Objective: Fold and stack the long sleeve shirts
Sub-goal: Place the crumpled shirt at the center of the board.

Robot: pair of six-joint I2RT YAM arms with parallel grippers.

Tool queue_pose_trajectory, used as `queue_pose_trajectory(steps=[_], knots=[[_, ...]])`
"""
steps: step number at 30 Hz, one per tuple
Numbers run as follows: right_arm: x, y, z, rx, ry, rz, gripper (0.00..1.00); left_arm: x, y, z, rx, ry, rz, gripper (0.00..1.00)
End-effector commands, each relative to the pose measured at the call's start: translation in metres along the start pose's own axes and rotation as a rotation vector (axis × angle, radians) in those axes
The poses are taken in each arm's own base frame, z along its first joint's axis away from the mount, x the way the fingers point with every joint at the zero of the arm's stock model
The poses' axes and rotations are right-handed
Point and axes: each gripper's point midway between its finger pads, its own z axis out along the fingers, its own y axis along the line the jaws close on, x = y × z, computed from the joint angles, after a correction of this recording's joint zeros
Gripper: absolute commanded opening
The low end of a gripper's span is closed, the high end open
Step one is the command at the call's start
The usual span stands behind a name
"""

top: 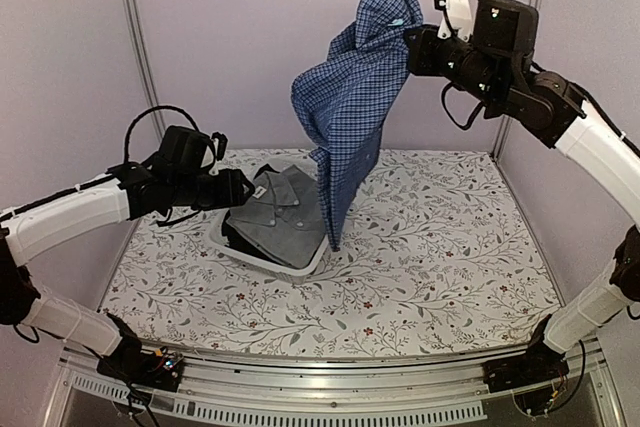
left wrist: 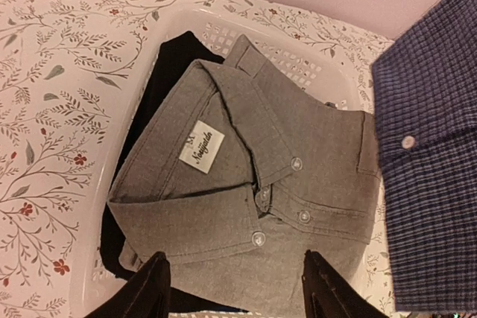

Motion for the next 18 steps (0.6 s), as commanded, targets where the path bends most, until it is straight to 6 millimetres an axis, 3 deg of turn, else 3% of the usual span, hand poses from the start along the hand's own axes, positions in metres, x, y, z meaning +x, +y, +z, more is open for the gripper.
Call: queue_pose_trajectory(steps=[1,4,6,9,11,16,18], knots=[[-0.055,-0.041,-0.030,0.181,-0.146,-0.013,0.00,-0.010,-0.016,0.005,0.068,-0.012,0.002,0.60],[-0.036,-0.054,-0.029,0.253,-0.101,-0.040,0.00,-0.007,-0.022,0.010,0.089,0.003,0.011,0.59],[-0.004,-0.056,-0.023,0.267,-0.021,-0.059,0.00,-0.003,-0.031,0.013,0.118,0.021,0.024,0.59],[0.073,-0.062,-0.014,0.302,0.138,-0.079,0.00,0.001,-0.045,0.017,0.151,0.042,0.054,0.58],[0.125,-0.065,-0.018,0.317,0.241,-0.079,0.00,0.004,-0.052,0.020,0.166,0.051,0.072,0.58],[0.239,-0.074,-0.054,0.309,0.477,-0.022,0.00,0.015,-0.092,0.022,0.294,0.082,0.125,0.56],[0.289,-0.087,-0.074,0.338,0.590,-0.005,0.00,0.021,-0.111,0.024,0.328,0.092,0.165,0.56]])
